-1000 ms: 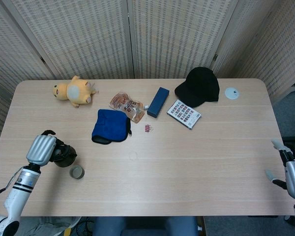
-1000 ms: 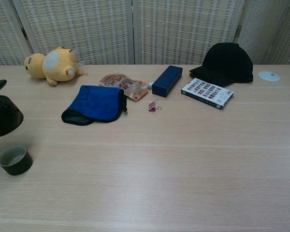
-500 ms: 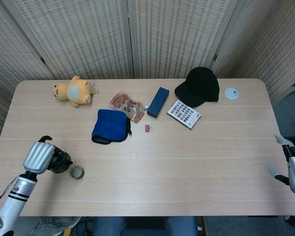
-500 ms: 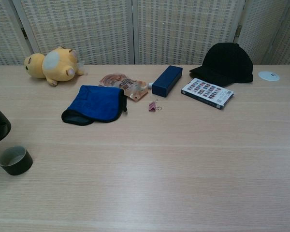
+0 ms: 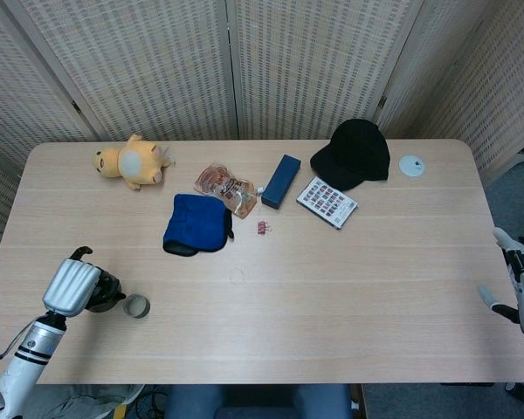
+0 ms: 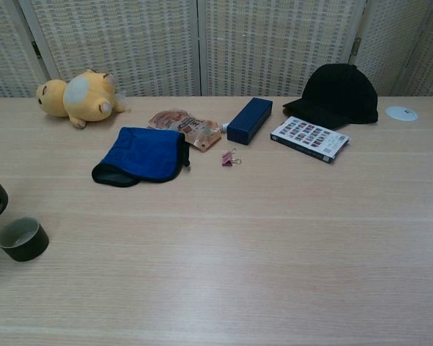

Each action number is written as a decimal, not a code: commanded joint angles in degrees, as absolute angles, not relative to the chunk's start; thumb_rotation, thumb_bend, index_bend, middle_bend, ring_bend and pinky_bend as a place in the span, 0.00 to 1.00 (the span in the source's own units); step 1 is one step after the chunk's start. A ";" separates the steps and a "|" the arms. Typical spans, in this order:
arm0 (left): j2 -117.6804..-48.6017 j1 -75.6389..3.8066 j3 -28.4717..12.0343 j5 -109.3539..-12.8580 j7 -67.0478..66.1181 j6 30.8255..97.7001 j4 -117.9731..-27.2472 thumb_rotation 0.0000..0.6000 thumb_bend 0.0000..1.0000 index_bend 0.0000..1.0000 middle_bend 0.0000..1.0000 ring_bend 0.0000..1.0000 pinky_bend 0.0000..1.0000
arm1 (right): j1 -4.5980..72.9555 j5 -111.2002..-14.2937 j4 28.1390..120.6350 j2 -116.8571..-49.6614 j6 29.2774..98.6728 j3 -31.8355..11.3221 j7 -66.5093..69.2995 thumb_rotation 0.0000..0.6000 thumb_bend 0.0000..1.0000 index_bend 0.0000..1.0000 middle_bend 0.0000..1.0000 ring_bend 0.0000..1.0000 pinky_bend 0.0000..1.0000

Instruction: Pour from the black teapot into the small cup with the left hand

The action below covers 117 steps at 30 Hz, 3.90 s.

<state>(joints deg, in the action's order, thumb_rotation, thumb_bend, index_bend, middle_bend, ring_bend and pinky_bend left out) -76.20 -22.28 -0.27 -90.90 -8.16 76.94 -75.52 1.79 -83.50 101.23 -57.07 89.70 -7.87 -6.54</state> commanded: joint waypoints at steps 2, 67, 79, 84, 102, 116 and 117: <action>-77.49 -22.12 0.18 -92.24 -9.53 77.81 -73.59 0.67 0.47 1.00 1.00 0.95 0.28 | 1.74 -83.42 101.22 -57.08 89.76 -7.80 -6.54 1.00 0.16 0.16 0.28 0.16 0.18; -82.70 -23.82 4.13 -104.60 -17.07 83.37 -62.36 0.88 0.47 1.00 1.00 0.95 0.28 | 0.18 -83.45 101.53 -56.76 91.76 -7.05 -6.10 1.00 0.16 0.16 0.28 0.16 0.18; -82.79 -23.69 4.07 -104.42 -17.17 83.55 -62.30 0.90 0.47 1.00 1.00 0.95 0.28 | 0.11 -83.53 101.37 -56.88 91.77 -6.98 -5.99 1.00 0.16 0.16 0.28 0.16 0.18; -82.79 -23.73 3.98 -104.18 -17.17 83.31 -62.46 0.90 0.47 1.00 1.00 0.95 0.28 | 0.13 -83.57 101.33 -56.92 91.77 -7.00 -6.04 1.00 0.16 0.16 0.28 0.16 0.18; -82.55 -23.55 3.91 -103.78 -17.58 83.10 -63.39 0.92 0.47 1.00 1.00 0.95 0.28 | -0.11 -83.68 101.28 -56.85 92.10 -7.00 -5.76 1.00 0.16 0.16 0.28 0.16 0.18; -82.00 -23.25 3.46 -102.56 -17.21 82.60 -64.70 0.94 0.47 1.00 1.00 0.95 0.28 | -0.04 -83.82 101.47 -56.89 92.12 -7.09 -5.89 1.00 0.16 0.16 0.28 0.16 0.18; -81.96 -23.25 3.43 -102.52 -17.13 82.58 -64.70 0.93 0.47 1.00 1.00 0.95 0.28 | -0.02 -83.82 101.51 -56.89 92.09 -7.10 -5.90 1.00 0.16 0.16 0.28 0.16 0.18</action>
